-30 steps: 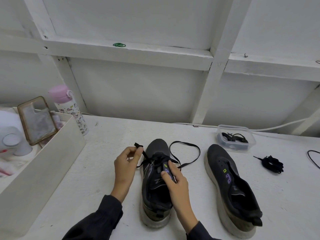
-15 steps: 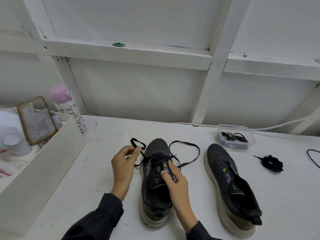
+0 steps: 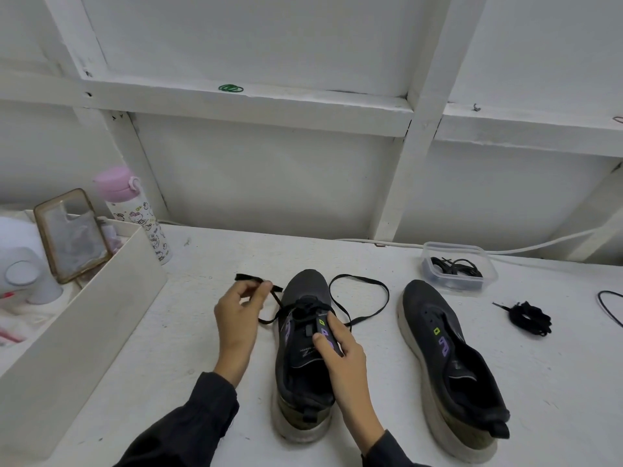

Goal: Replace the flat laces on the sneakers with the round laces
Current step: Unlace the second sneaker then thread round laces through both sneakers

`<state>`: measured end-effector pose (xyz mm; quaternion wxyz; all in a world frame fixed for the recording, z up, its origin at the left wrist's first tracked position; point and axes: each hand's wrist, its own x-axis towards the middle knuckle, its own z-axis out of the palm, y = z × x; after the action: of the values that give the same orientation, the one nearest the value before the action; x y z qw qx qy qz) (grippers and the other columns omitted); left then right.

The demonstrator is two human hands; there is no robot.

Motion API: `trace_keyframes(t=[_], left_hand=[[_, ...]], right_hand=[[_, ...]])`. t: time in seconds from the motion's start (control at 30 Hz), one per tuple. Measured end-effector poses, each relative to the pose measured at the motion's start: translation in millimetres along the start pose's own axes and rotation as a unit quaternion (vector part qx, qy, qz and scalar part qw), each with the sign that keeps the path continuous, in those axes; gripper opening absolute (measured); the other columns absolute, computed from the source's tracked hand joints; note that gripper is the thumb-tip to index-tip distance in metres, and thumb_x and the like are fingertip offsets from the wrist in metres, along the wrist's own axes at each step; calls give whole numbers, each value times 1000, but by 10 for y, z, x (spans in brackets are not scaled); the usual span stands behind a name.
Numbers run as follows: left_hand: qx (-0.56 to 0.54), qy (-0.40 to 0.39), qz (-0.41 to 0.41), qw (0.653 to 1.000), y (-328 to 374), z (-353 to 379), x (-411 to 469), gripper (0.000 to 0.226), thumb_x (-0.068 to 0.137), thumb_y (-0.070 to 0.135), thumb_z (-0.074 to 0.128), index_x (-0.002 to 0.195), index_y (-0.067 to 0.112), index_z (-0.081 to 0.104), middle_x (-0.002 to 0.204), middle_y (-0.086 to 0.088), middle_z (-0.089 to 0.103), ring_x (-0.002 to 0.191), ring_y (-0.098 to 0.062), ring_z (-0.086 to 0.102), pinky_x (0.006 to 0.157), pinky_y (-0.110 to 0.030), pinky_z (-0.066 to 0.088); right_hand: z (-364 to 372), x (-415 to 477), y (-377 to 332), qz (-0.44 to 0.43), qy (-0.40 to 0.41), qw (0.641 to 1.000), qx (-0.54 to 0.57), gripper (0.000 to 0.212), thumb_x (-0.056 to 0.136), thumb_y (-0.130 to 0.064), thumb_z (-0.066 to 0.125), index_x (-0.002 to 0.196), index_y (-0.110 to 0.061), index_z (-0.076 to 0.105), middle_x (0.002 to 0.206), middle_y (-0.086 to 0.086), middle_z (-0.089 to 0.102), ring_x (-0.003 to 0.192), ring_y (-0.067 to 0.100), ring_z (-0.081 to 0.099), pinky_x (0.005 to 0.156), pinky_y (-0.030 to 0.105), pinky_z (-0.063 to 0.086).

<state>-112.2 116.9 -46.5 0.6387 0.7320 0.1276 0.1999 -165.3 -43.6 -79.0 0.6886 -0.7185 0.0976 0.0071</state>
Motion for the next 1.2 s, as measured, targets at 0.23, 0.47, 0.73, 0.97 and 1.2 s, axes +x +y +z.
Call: trace_keyframes(t=[0.23,0.47,0.73,0.97,1.2], left_hand=[[-1,-82,-69,994,-120,11,-143,14,84,32,71,82,19,68,77,4,68,73,-7,62,69,-14,47],[58,-126,-23,990,-191,52,-164,8,83,13,75,77,16,70,82,3,70,74,-1,61,70,-13,47],[-11,-63,-45,997,-146,105,-165,6,94,22,61,88,22,61,84,0,66,75,-11,60,66,-14,48],[31,-157,-3,987,-242,63,-245,2,84,15,73,84,17,72,79,8,72,75,-1,65,65,-10,48],[57,-116,-8,992,-309,80,-195,15,97,14,57,84,8,61,76,4,71,64,-4,63,60,-18,49]], right_hand=[[9,-9,-14,-4,4,1000,-1,53,90,-18,67,140,-17,52,136,-7,56,124,6,53,104,20,44],[3,-10,-14,0,2,1000,-4,53,90,-19,68,140,-18,52,136,-6,57,122,7,54,103,22,45],[11,-39,-62,2,2,1000,-18,55,90,-18,67,142,-19,48,135,-9,54,122,5,53,93,7,44],[29,-74,-123,-49,-4,997,-53,45,91,-17,65,131,-35,54,127,-15,57,114,-1,55,95,21,49],[25,-52,-207,-121,-18,972,-200,21,85,-37,54,102,-45,64,143,-18,37,131,0,39,100,23,42]])
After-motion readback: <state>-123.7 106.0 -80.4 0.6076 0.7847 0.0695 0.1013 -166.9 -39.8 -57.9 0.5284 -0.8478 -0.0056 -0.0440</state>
